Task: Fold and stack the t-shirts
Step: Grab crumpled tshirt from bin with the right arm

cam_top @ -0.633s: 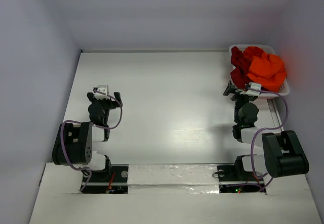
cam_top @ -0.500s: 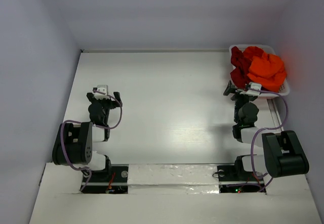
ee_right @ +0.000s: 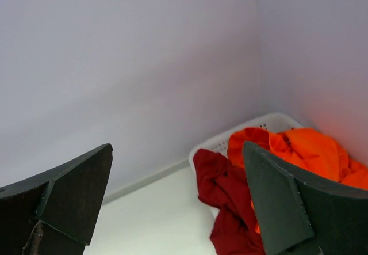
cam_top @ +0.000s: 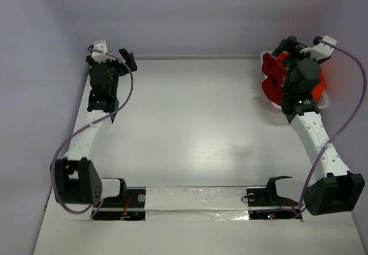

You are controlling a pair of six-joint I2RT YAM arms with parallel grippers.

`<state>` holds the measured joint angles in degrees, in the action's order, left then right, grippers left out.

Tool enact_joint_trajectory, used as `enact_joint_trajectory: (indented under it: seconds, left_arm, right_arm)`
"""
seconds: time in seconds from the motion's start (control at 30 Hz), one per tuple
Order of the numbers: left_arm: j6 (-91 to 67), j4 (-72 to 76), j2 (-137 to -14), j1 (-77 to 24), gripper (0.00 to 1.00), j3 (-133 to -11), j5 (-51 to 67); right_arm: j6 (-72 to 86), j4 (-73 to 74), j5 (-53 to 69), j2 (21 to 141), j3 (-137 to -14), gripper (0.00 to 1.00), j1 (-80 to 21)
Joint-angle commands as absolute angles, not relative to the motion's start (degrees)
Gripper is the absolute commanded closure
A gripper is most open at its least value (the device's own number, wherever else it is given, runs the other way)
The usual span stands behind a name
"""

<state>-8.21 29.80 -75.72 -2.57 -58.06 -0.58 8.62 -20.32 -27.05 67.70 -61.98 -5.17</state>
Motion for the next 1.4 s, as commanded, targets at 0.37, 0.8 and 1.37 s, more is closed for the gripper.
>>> enact_joint_trajectory:
  seconds: [0.37,0.8,1.37]
  left_arm:
    - [-21.5,-17.8,-91.3,-4.4,0.01,-91.5,-4.7]
    - [-19.9,-24.3,-91.4,-10.5,0.01,-97.2,-8.0]
    - [-18.9,-26.9,-92.7,-13.0,0.01,-100.8,-10.2]
  right_arm:
    - [20.8,15.4,-40.6,74.2,-80.1,0.0,-4.5]
    - [32.4,44.7,-38.2,97.4,-102.6,0.31,0.2]
    - [32.5,46.1,-35.0,106.1,-101.4,0.45,3.9]
